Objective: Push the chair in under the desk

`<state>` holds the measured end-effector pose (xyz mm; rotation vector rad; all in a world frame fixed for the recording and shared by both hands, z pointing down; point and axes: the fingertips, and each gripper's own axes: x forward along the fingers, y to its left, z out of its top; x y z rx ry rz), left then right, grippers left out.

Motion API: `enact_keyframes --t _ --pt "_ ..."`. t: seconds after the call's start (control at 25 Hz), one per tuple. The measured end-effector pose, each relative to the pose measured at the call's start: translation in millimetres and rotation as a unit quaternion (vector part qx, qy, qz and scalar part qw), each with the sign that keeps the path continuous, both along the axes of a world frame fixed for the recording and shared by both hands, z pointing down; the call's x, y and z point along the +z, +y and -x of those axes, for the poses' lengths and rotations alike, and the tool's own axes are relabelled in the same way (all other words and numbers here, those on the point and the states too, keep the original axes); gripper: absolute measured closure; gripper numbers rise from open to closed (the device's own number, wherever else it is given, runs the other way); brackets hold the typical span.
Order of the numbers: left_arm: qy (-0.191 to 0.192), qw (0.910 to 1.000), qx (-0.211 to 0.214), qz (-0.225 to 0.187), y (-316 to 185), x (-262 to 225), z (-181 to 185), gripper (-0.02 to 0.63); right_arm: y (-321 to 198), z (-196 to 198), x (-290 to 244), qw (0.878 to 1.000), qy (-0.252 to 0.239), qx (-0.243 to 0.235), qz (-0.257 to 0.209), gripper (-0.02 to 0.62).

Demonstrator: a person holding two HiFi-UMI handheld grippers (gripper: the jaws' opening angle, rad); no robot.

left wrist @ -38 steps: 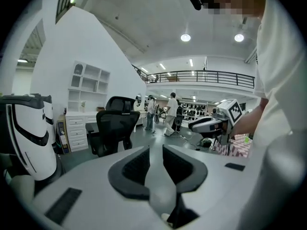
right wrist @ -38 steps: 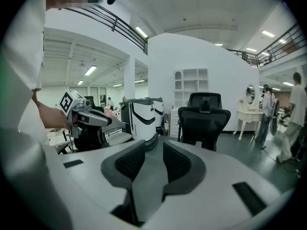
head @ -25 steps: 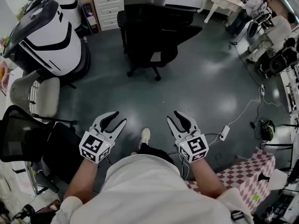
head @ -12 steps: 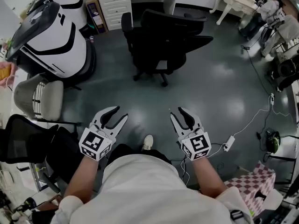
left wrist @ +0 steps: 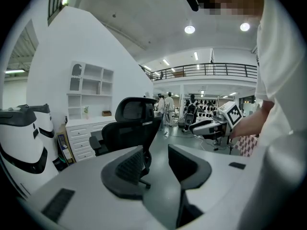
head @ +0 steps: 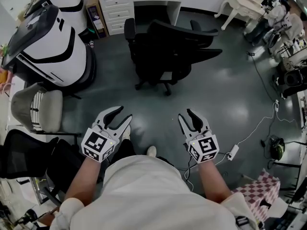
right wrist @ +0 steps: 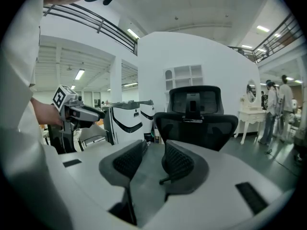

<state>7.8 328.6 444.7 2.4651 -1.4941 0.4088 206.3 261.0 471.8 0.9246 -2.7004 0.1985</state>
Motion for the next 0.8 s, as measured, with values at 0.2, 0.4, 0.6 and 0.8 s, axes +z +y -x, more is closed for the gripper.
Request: enact_keyframes --t 0.2,0.4,0.6,0.8 --pt "0.01 0.9994 0.032 -0.01 -44 -5 34 0.449 -34 28 -8 0.999 0.005 0.033 0.003 0.46" --pt "0.011 0.9972 0.072 -0.018 -92 -6 62 0.443 -69 51 -11 0.997 0.017 0.069 -0.002 0.46" --pt "0.008 0.9939 0.108 -0.017 -120 -3 96 0.44 -92 70 -15 0.992 0.018 0.121 0.004 0.453" --pt "-0.004 0.9895 0.144 -0.015 -142 2 114 0.437 -107 70 -21 0.985 0.015 0.171 0.003 0.453"
